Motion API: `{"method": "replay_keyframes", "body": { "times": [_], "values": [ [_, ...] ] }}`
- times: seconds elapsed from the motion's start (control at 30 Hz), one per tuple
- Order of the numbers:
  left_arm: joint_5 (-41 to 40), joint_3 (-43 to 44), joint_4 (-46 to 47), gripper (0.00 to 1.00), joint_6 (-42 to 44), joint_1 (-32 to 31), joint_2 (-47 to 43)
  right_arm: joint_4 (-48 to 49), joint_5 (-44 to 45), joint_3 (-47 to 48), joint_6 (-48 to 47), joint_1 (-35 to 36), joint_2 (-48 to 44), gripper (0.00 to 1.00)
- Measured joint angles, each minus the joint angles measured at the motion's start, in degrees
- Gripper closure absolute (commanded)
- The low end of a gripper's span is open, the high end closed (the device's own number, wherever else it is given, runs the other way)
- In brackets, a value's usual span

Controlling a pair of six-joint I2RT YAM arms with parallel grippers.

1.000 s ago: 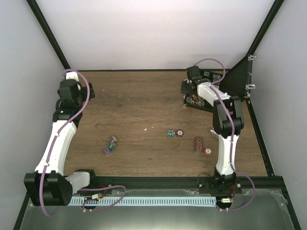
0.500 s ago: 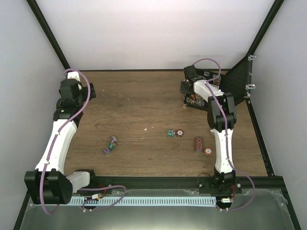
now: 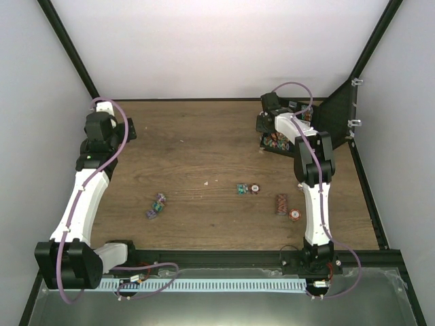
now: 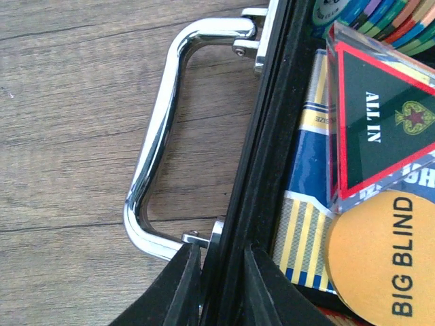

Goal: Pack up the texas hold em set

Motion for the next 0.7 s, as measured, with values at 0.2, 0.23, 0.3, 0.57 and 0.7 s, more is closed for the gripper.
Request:
{"method": "replay_keyframes", "body": {
  "times": [0.2,0.23,0.3,0.57,0.7],
  "values": [
    [0.02,-0.02,0.00,0.00,0.00,0.00,0.00,3.65,-0.33,-3.23,-1.73,0.72,-1.29,0.84],
    [0.02,-0.02,0.00,0.00,0.02,0.00,0.02,4.52,-0.61,-4.04,-2.03,0.90,-1.70,0.84],
    [0.04,-0.04,0.02,0.00,0.00,0.00,0.00,6.32,-1.55,-6.12,-2.73,1.36,-2.71,0.84],
    [-0.11,-0.63,0.22,0.00,0.00,0.00,0.00,9.55,-7.19,-13.00,-6.12,5.55,-6.80,0.84],
    [-0.28,-0.63,0.24,0.00,0.00,0.00,0.00,9.92,-11.10,-15.67,-7.72,8.52,-8.57,0.84]
  ]
}}
